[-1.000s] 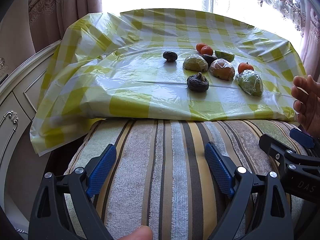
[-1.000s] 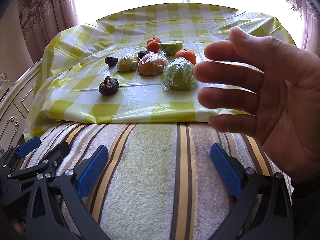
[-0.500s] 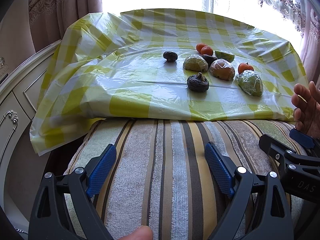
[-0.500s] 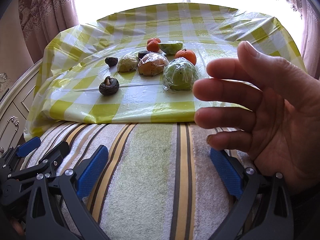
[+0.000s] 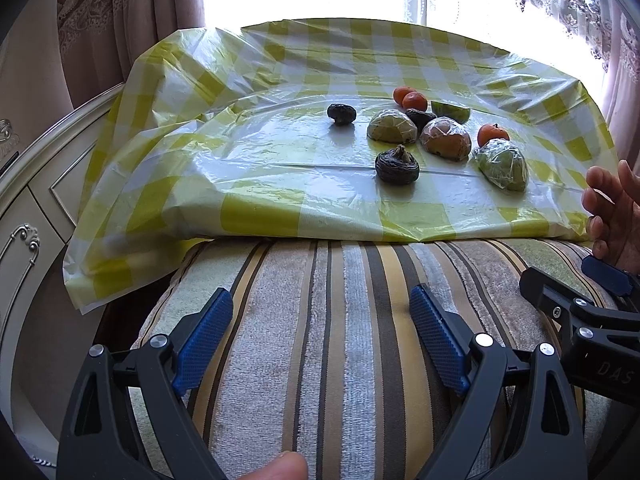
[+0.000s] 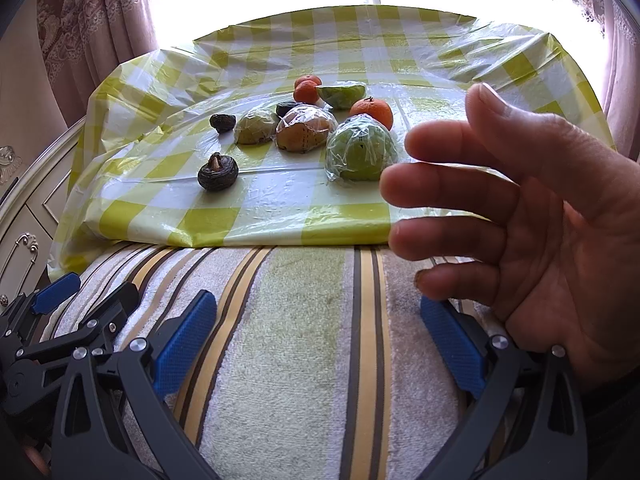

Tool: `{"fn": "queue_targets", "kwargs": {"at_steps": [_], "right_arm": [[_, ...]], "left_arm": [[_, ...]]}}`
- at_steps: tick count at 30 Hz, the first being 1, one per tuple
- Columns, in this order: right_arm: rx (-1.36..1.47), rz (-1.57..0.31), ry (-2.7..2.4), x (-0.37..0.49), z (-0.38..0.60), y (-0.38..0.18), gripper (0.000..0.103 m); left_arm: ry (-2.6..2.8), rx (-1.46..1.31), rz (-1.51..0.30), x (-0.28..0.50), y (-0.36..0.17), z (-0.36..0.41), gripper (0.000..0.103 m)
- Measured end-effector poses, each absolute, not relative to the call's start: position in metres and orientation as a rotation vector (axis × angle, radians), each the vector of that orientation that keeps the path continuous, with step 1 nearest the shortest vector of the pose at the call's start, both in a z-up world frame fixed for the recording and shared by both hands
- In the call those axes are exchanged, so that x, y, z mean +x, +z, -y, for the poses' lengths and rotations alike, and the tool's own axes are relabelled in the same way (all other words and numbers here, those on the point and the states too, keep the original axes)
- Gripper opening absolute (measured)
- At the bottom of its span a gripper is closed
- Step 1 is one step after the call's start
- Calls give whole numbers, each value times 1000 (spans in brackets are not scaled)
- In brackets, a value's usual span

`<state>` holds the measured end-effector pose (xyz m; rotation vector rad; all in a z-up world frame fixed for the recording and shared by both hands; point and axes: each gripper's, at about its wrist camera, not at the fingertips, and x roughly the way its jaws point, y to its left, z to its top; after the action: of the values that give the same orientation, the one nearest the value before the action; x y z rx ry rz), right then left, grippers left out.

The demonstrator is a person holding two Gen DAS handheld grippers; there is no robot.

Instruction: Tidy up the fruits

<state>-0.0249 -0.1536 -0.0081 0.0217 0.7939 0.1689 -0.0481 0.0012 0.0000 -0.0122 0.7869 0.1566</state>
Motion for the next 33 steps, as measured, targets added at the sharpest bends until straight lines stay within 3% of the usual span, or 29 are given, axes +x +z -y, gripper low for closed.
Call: {"fn": "queue_targets", "kwargs": {"at_steps": [33], "right_arm": [[24,-793,173,-27,153,-7,102]], "left_arm": [[178,18,-768,-52,0,5,88]]}}
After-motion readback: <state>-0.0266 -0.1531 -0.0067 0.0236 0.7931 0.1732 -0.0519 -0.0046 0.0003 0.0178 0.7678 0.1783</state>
